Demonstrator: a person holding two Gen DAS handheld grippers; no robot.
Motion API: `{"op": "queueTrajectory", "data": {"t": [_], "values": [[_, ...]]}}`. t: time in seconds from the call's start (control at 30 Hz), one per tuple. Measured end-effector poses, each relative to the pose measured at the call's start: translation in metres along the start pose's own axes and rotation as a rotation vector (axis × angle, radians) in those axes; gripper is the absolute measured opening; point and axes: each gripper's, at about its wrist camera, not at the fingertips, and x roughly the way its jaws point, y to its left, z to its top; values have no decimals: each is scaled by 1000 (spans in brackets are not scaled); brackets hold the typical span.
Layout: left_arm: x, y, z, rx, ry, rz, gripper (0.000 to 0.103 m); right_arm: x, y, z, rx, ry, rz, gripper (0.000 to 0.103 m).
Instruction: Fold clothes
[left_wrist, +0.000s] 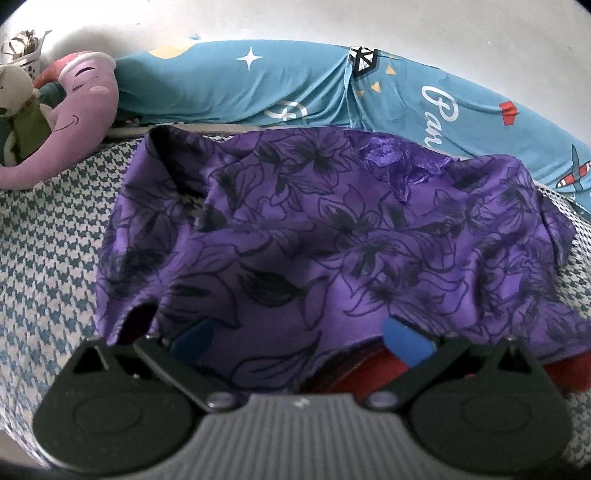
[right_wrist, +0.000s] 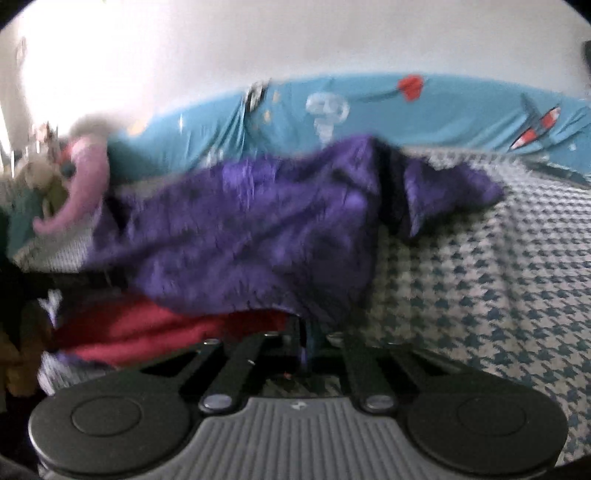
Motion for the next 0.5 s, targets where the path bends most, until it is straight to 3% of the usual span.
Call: {"op": "queueTrajectory", "data": {"t": [0.17, 0.37, 0.5], "values": [[-4, 8, -3, -11, 7, 0, 103, -38, 5, 1, 60, -128, -77, 5], [-10, 22, -7, -21, 3, 10, 103, -76, 15, -5, 47, -249, -303, 3], [-18, 29, -11, -26, 11, -8, 103, -73, 6, 1, 69, -257, -307, 3]]}}
